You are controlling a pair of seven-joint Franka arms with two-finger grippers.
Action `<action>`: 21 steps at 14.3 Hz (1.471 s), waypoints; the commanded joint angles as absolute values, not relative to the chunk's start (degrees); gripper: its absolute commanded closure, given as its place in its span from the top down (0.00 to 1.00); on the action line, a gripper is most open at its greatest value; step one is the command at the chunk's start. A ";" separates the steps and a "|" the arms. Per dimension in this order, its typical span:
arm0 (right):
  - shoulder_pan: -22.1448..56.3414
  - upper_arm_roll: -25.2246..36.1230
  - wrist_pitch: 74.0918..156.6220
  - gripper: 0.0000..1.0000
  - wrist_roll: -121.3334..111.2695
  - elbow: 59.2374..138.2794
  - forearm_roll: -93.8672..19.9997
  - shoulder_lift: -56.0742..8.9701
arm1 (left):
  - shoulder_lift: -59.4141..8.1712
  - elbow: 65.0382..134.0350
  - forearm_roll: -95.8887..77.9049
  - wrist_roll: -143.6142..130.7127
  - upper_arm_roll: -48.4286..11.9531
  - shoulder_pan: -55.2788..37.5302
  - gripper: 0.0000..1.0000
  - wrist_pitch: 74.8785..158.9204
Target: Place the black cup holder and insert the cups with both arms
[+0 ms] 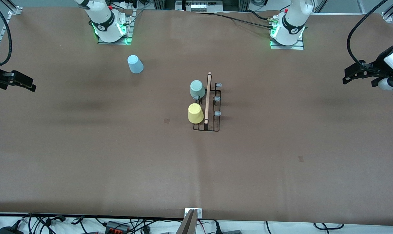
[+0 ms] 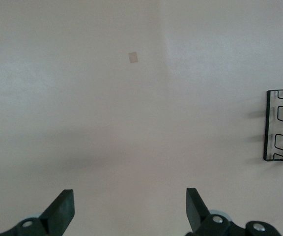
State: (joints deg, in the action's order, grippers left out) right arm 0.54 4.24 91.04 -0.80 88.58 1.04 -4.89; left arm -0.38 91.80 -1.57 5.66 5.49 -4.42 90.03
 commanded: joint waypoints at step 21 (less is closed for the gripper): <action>-5.63 -1.85 89.12 1.00 -1.85 89.12 0.97 -3.16 | -1.05 90.09 -1.58 5.19 5.98 -5.01 1.00 88.77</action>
State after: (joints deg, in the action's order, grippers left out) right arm -5.70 -1.39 89.76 -0.96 88.57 1.09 -4.16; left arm -0.38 91.79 -1.57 5.66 5.50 -4.45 90.03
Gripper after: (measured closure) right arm 0.000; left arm 0.000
